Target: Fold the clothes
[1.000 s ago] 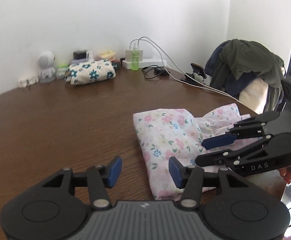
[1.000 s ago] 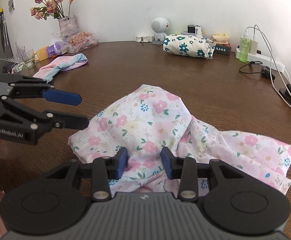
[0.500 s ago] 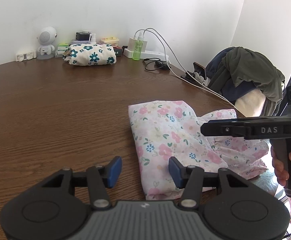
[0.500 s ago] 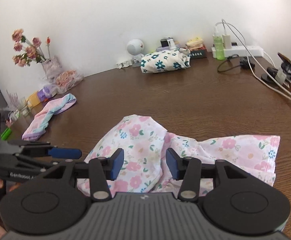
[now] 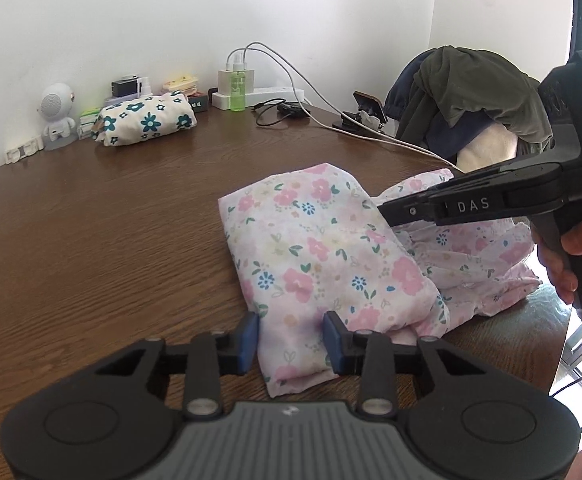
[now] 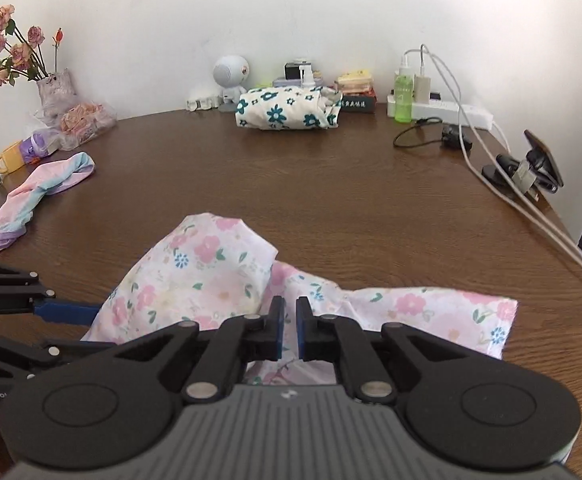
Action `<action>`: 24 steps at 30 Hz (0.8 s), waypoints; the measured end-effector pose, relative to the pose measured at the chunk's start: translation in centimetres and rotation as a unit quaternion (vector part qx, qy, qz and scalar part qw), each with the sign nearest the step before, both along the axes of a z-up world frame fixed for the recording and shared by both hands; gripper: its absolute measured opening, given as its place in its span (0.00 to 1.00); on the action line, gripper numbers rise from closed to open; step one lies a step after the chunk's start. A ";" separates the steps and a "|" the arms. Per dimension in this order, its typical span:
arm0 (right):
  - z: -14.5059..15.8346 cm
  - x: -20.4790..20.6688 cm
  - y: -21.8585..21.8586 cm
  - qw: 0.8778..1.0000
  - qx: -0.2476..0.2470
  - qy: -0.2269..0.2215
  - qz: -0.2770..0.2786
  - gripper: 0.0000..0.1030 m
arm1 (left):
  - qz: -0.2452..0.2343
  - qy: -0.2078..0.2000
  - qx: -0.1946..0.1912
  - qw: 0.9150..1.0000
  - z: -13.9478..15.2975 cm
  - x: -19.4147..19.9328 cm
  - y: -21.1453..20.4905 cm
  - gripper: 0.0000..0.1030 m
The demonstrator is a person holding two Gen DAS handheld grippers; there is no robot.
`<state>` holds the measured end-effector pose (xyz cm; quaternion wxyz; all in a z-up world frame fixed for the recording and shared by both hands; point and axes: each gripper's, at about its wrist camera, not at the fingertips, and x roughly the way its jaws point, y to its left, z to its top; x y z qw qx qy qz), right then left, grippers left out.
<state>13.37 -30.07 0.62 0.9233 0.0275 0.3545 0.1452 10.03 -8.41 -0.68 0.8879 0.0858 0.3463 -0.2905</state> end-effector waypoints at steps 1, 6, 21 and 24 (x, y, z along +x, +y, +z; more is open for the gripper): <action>0.0 0.1 -0.5 1.000 0.028 0.007 -0.005 0.08 | 0.000 0.000 -0.001 1.000 0.0 0.0 0.0 0.33; 0.3 0.1 -3.2 0.988 0.154 0.006 -0.032 0.24 | 0.001 0.002 -0.004 1.000 0.0 0.1 0.2 0.34; -0.8 -2.0 2.7 0.994 -0.026 -0.003 0.103 0.25 | 0.022 0.012 -0.018 1.000 0.1 0.6 1.0 0.49; -1.3 -1.8 1.9 0.995 -0.015 0.013 0.095 0.27 | 0.037 0.044 -0.068 0.996 0.1 1.4 2.1 0.51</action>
